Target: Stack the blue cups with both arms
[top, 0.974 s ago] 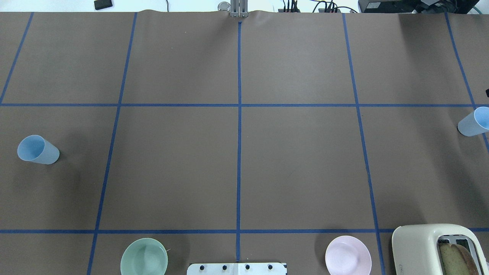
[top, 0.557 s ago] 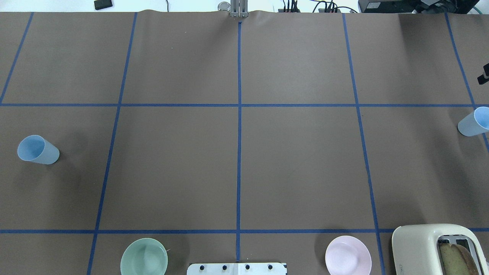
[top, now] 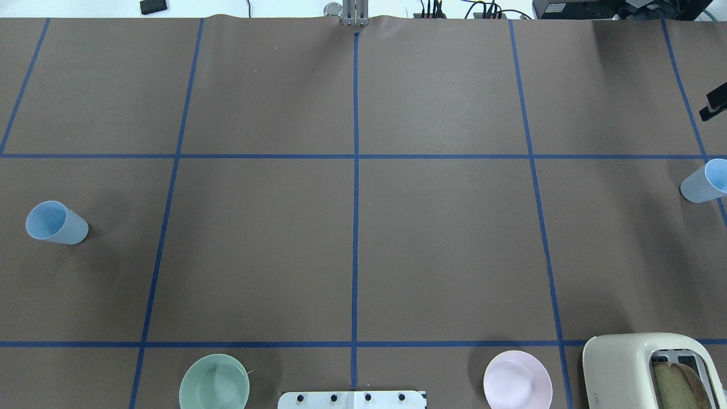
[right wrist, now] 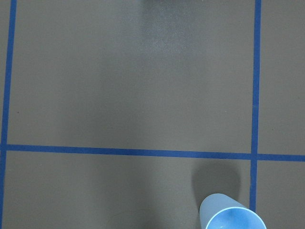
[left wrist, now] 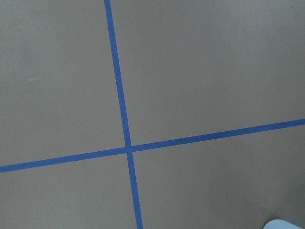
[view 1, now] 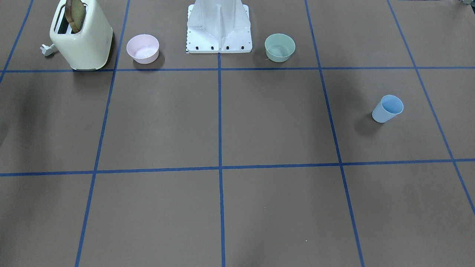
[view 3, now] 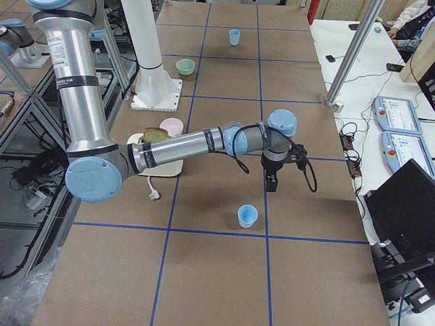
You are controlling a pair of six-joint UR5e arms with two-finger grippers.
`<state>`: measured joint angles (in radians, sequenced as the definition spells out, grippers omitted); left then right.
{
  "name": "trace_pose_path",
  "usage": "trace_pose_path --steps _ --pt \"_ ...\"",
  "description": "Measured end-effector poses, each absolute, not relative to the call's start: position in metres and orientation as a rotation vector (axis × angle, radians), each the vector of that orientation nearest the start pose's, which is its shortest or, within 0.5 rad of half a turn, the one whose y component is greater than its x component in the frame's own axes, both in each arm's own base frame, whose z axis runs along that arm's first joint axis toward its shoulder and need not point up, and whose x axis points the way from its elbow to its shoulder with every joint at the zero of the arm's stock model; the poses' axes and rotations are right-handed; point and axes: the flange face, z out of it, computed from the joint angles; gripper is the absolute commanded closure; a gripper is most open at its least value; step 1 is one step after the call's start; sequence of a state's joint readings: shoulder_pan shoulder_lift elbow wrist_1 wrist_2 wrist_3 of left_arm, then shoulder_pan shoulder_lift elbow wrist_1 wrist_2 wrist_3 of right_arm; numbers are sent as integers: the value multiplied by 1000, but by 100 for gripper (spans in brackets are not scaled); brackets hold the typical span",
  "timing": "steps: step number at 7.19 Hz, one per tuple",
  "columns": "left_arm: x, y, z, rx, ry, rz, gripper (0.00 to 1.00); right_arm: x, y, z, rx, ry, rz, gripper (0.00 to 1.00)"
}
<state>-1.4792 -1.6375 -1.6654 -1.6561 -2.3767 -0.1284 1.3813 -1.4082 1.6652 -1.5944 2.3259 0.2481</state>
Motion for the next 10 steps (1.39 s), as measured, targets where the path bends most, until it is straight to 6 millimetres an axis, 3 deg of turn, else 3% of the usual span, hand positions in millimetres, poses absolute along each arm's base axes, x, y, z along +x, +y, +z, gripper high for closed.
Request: trace_pose_path --steps 3,6,8,10 --pt "47 -499 555 144 876 -11 1 -38 -554 556 82 -781 -196 1" --pt "91 -482 556 112 909 -28 3 -29 -540 584 93 -795 -305 1" --pt "123 -463 565 82 913 -17 3 -28 -537 588 111 -802 -362 1" --pt "136 -440 581 69 914 4 3 -26 -528 601 112 -804 -407 2"
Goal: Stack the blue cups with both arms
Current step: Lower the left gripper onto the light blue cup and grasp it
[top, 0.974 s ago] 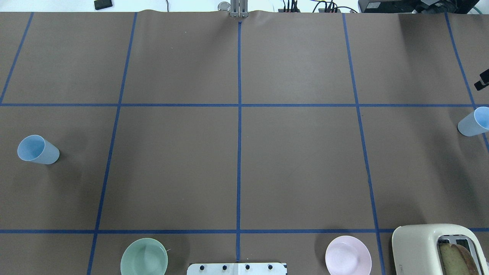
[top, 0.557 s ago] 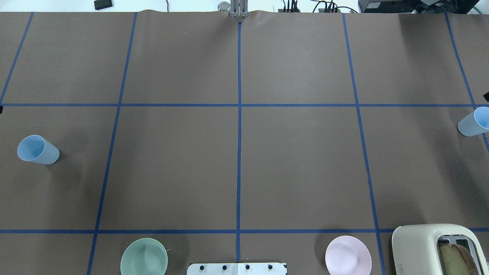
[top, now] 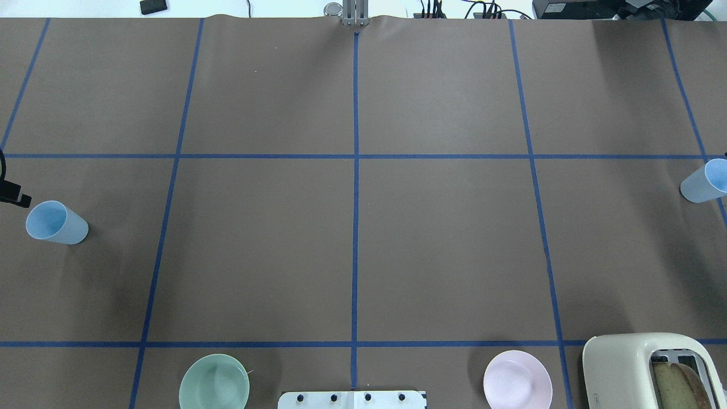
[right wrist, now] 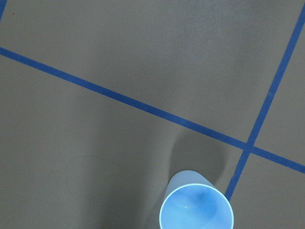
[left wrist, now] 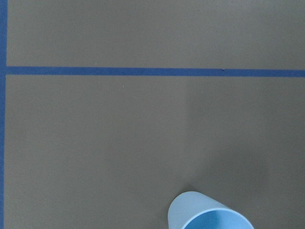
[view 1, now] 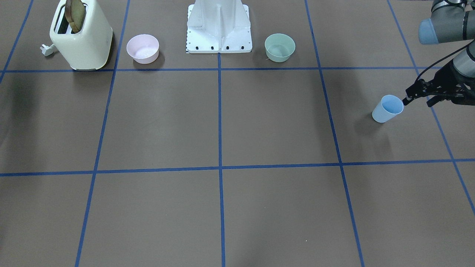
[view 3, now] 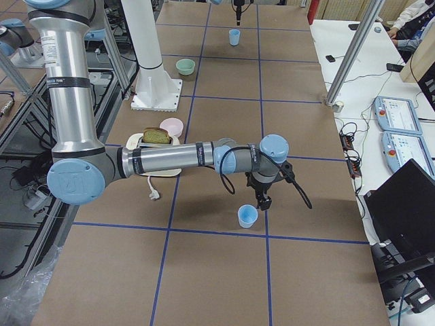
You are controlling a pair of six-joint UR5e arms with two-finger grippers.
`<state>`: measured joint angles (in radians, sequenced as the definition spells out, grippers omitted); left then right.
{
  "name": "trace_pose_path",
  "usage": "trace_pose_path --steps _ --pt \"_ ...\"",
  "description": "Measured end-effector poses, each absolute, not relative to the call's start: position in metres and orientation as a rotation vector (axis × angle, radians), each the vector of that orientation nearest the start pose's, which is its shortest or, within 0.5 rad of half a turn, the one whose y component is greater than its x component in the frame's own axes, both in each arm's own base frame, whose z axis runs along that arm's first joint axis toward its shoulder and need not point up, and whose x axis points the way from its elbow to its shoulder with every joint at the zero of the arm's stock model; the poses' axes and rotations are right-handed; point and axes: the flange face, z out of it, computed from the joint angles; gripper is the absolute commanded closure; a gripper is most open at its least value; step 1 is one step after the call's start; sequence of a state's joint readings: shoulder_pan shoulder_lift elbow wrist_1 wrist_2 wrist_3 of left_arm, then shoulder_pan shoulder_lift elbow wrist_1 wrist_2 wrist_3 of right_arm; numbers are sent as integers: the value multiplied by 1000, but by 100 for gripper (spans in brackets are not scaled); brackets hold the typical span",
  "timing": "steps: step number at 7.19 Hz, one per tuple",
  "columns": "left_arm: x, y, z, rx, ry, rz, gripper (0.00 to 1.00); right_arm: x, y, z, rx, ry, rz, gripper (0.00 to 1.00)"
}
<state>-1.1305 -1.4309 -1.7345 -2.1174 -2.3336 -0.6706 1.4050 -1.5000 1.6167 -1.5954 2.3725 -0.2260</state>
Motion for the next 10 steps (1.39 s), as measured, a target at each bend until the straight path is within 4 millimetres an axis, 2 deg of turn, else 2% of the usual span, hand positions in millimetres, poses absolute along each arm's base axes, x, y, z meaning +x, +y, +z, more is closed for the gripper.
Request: trace_pose_path --steps 2,3,4,5,6,7,8,9,10 --pt "146 -423 592 72 905 11 4 -24 -520 617 121 -804 -466 2" --pt "157 -415 595 72 903 10 8 -22 -517 628 139 -803 -487 2" --pt "167 -410 595 68 906 9 24 -22 -518 637 157 -802 -498 2" --pt "172 -407 596 63 909 7 44 -23 -521 641 168 -801 -500 2" --pt "174 -407 601 57 906 4 58 -23 -525 640 174 -801 -498 2" --pt "177 -410 608 54 905 3 63 -23 -529 640 177 -800 -496 3" --pt "181 -414 613 58 908 5 66 -22 -532 639 180 -800 -494 8" --pt "183 -417 615 61 911 6 79 -21 -535 641 180 -800 -493 8" --pt "184 -418 615 63 914 7 100 -21 -538 648 181 -800 -495 8"
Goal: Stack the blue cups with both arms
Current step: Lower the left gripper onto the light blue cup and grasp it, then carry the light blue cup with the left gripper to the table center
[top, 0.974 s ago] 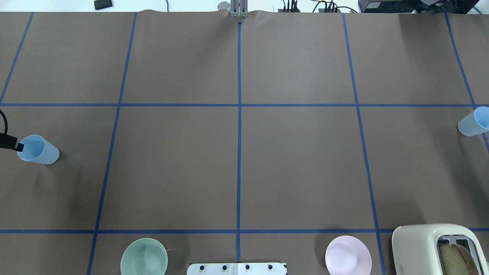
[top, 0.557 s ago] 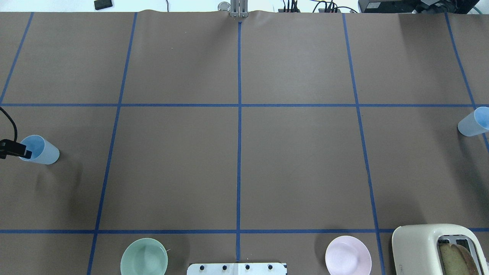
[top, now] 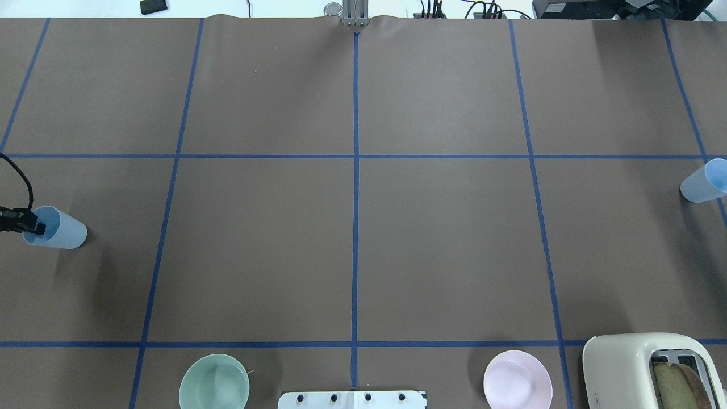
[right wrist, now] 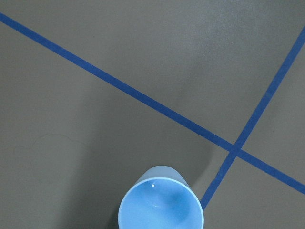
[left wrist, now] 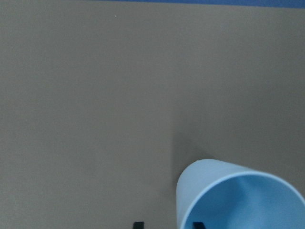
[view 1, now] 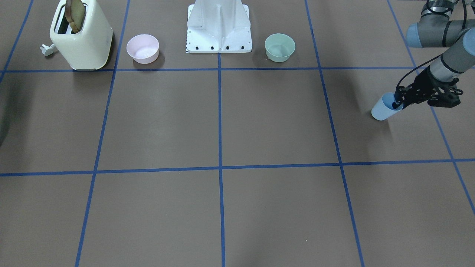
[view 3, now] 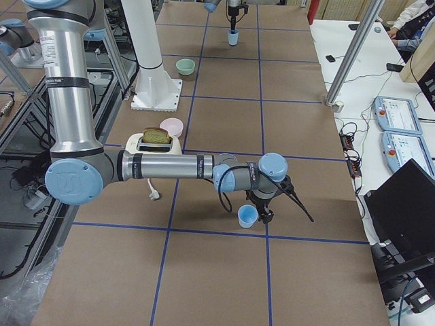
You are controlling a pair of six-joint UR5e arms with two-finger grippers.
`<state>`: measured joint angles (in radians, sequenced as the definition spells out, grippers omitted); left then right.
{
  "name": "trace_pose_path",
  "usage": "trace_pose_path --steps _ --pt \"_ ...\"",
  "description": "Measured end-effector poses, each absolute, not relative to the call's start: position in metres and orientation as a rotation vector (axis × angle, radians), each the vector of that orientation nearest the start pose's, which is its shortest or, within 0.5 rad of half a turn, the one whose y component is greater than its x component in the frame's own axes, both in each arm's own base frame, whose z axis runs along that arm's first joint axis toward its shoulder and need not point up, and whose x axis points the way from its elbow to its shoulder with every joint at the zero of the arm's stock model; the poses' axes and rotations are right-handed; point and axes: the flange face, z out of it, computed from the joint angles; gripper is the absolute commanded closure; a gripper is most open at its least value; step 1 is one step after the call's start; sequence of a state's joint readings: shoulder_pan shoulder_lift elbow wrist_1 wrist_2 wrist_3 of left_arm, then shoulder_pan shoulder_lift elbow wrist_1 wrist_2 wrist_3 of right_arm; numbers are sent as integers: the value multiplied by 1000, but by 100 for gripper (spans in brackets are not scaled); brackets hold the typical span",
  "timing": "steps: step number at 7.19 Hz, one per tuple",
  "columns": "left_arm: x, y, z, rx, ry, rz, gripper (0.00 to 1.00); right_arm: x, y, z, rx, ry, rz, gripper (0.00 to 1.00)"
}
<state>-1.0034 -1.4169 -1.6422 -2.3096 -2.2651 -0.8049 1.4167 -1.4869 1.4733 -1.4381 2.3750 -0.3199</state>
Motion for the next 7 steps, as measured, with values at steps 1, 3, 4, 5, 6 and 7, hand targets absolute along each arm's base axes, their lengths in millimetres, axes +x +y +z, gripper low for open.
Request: trace_pose_path --steps 1,3,4,5,6,7 --pt "185 -420 612 66 920 9 100 -22 -544 663 190 -798 -498 8" --pt "183 -418 581 53 976 28 100 -23 -551 683 208 -796 -501 8" --pt "178 -419 559 30 1006 28 100 -23 -551 685 210 -796 -501 12" --pt "172 -420 539 18 1017 19 100 -23 -551 687 209 -796 -500 15" --pt "171 -424 518 10 1019 10 100 -23 -550 689 207 -795 -500 21" --pt "173 -436 486 -2 1012 -6 100 -22 -550 690 206 -795 -500 24"
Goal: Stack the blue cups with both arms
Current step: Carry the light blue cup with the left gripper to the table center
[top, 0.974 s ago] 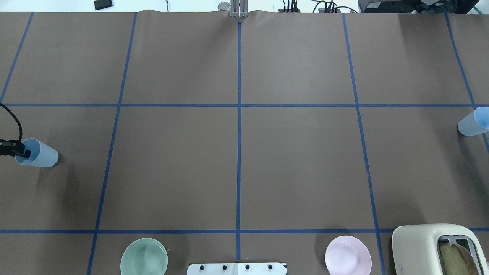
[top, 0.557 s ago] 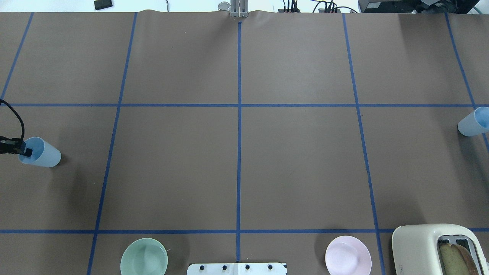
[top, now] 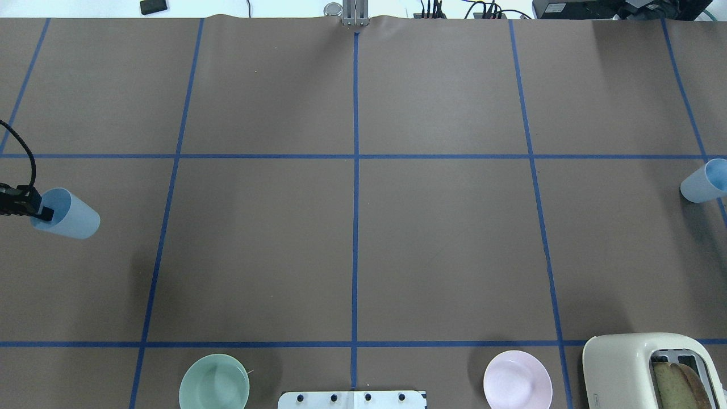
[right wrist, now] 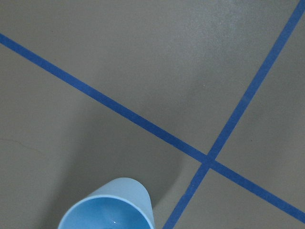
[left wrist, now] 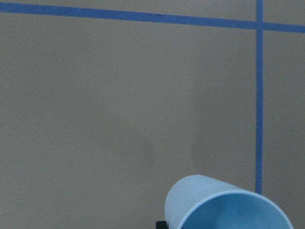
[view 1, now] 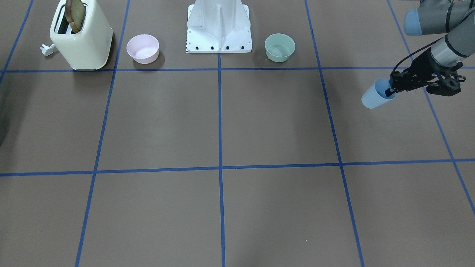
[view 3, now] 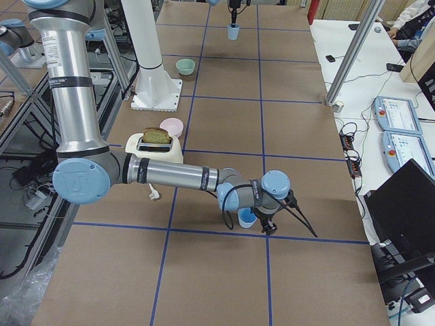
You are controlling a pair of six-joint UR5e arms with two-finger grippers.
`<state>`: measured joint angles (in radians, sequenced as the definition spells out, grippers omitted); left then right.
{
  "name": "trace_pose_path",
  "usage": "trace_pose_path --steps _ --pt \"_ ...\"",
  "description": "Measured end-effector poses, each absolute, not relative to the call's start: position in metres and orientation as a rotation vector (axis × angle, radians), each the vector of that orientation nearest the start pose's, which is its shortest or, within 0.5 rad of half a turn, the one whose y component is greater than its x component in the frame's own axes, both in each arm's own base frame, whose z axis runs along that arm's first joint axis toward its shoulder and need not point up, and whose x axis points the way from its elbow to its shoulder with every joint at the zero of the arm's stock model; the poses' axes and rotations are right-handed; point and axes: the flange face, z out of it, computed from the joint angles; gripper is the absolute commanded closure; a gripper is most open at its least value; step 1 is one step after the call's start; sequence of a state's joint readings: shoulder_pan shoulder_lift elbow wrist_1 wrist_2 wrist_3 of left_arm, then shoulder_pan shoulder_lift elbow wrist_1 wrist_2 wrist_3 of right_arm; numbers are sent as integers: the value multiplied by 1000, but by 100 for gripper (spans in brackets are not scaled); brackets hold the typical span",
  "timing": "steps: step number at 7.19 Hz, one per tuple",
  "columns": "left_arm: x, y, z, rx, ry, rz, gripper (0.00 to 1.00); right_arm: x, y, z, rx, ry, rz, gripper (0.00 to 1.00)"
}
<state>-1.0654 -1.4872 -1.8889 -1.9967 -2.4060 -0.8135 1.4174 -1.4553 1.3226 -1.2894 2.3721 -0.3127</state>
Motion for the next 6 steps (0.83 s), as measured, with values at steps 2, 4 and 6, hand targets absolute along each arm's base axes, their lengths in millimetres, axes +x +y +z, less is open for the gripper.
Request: trace_pose_path --steps 2,4,6 --pt "189 -472 408 -27 978 -105 100 -22 -549 691 203 -795 -494 23" --pt "237 -484 342 -71 992 -206 100 -22 -548 693 193 -797 -479 24" --pt "303 -478 280 -117 992 -265 100 -22 -546 697 184 -798 -472 27"
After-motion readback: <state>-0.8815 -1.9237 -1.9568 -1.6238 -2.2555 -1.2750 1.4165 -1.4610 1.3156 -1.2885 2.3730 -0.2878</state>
